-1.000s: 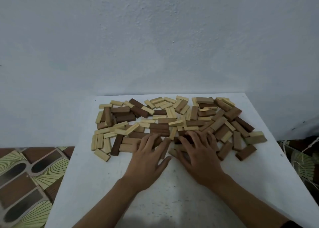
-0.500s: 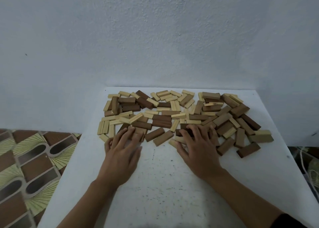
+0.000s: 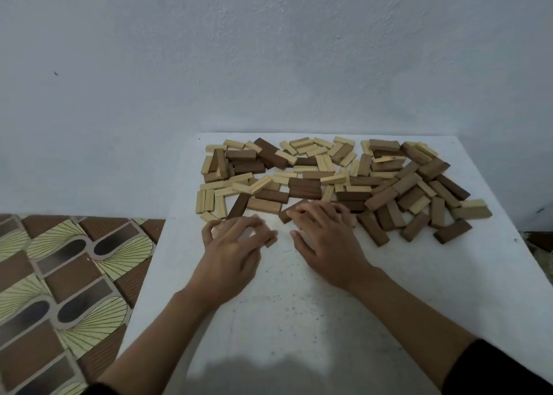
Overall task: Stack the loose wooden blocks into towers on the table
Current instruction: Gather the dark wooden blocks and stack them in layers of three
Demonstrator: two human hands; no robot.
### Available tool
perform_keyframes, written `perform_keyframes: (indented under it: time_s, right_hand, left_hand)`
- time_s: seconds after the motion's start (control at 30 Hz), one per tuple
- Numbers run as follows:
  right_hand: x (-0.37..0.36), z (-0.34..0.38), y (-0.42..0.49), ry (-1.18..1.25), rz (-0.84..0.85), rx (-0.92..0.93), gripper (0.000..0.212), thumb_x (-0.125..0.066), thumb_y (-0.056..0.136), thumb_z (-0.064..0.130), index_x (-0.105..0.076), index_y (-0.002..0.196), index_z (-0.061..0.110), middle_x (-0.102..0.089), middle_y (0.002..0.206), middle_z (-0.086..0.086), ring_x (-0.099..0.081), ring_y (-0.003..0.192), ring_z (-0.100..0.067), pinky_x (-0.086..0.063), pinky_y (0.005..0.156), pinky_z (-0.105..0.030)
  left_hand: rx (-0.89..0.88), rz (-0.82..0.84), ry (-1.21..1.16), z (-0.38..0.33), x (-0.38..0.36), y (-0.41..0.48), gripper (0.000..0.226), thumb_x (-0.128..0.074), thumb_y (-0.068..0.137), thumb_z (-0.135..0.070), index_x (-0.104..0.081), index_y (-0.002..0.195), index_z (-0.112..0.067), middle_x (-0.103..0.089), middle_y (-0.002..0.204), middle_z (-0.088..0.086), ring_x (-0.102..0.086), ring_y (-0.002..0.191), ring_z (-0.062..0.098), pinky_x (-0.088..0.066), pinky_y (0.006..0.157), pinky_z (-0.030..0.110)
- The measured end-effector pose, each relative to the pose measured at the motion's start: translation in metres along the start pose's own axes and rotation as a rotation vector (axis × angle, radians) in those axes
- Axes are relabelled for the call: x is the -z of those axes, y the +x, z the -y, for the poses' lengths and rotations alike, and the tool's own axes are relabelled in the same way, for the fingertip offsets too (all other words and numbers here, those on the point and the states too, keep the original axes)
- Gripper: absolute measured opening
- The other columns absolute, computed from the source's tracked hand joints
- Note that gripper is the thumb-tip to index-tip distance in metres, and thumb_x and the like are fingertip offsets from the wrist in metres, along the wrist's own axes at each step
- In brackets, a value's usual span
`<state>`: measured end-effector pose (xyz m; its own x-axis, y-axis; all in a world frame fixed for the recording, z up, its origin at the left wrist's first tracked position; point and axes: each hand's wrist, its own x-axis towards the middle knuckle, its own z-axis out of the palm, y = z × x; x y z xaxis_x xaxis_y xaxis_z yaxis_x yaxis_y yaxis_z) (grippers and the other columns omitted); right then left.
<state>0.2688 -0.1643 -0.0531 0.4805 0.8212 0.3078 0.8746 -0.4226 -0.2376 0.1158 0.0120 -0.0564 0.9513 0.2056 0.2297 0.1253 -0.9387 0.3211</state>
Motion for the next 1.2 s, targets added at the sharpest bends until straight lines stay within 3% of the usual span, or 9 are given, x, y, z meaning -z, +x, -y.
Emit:
perform_keyframes:
  time_s: [0.2,0.33,0.5,0.67,0.83,0.9,1.03,1.13,1.2]
  right_hand:
    - [-0.005,0.01,0.004,-0.037,0.028,0.005,0.035,-0.043,0.1,0.037,-0.062,0.124,0.021,-0.059,0.126,0.005,-0.049,0.125,-0.019,-0.032,0.107,-0.048]
    - [-0.008,0.017,-0.007,0.077,-0.041,0.068,0.026,-0.055,0.096,0.031,-0.071,0.111,0.017,-0.066,0.12,0.003,-0.054,0.118,-0.015,-0.029,0.114,-0.042]
    - [-0.012,0.026,-0.019,0.183,-0.08,0.134,0.019,-0.06,0.091,0.023,-0.074,0.102,0.016,-0.07,0.113,0.003,-0.059,0.112,-0.014,-0.036,0.11,-0.036]
    - [-0.01,0.034,-0.021,0.26,-0.004,0.191,0.017,-0.06,0.09,0.02,-0.074,0.097,0.013,-0.072,0.106,0.002,-0.061,0.107,-0.014,-0.04,0.105,-0.038]
    - [-0.005,0.036,-0.028,0.372,0.09,0.266,0.017,-0.06,0.092,0.018,-0.076,0.098,0.014,-0.071,0.107,0.003,-0.061,0.107,-0.012,-0.045,0.099,-0.032]
    - [-0.005,0.035,-0.028,0.405,0.11,0.285,0.017,-0.062,0.093,0.017,-0.076,0.101,0.014,-0.071,0.108,0.004,-0.061,0.107,-0.011,-0.046,0.097,-0.03]
    - [-0.001,0.031,-0.022,0.518,0.123,0.245,0.013,-0.071,0.09,0.016,-0.078,0.101,0.015,-0.074,0.105,0.006,-0.063,0.103,-0.006,-0.051,0.092,-0.031]
    - [0.007,0.029,-0.016,0.582,0.175,0.215,0.015,-0.076,0.086,0.017,-0.077,0.101,0.014,-0.074,0.103,0.006,-0.065,0.1,-0.004,-0.054,0.088,-0.03]
    - [0.012,0.029,-0.01,0.658,0.181,0.181,0.015,-0.077,0.086,0.015,-0.076,0.101,0.012,-0.074,0.101,0.004,-0.066,0.096,-0.004,-0.055,0.086,-0.027]
  left_hand:
    - [0.018,-0.011,-0.218,0.016,0.002,-0.027,0.036,-0.058,0.099,-0.02,-0.065,0.132,-0.03,-0.051,0.148,-0.019,-0.037,0.141,-0.006,-0.021,0.117,0.055]
    - [0.095,-0.091,-0.316,0.007,-0.003,-0.037,0.027,-0.067,0.094,-0.027,-0.071,0.121,-0.027,-0.054,0.142,-0.022,-0.042,0.136,-0.009,-0.023,0.119,0.049]
    - [0.106,-0.106,-0.426,0.004,0.0,-0.036,0.022,-0.076,0.086,-0.02,-0.075,0.108,-0.024,-0.061,0.133,-0.023,-0.05,0.131,-0.006,-0.027,0.118,0.039]
    - [0.053,-0.046,-0.451,0.008,0.006,-0.034,0.023,-0.078,0.085,-0.019,-0.074,0.107,-0.022,-0.067,0.126,-0.021,-0.055,0.127,-0.004,-0.024,0.121,0.022]
    - [0.0,-0.02,-0.536,0.005,0.014,-0.038,0.031,-0.082,0.08,-0.016,-0.074,0.111,-0.016,-0.071,0.118,-0.011,-0.064,0.115,0.006,-0.049,0.103,0.025]
    - [0.004,-0.02,-0.529,0.004,0.015,-0.04,0.036,-0.083,0.08,-0.018,-0.073,0.114,-0.017,-0.068,0.123,-0.01,-0.062,0.117,0.008,-0.051,0.1,0.023]
    - [0.039,0.052,-0.416,0.012,0.015,-0.041,0.054,-0.078,0.085,-0.037,-0.06,0.136,-0.03,-0.045,0.147,-0.022,-0.041,0.136,0.003,-0.038,0.106,0.015]
    - [-0.013,0.189,-0.305,0.017,0.017,-0.036,0.072,-0.068,0.087,-0.061,-0.044,0.149,-0.035,-0.031,0.156,-0.027,-0.026,0.142,-0.004,-0.03,0.11,0.018]
    - [-0.052,0.222,-0.245,0.017,0.017,-0.032,0.08,-0.065,0.086,-0.068,-0.038,0.153,-0.034,-0.031,0.158,-0.025,-0.025,0.142,-0.004,-0.031,0.112,0.024]
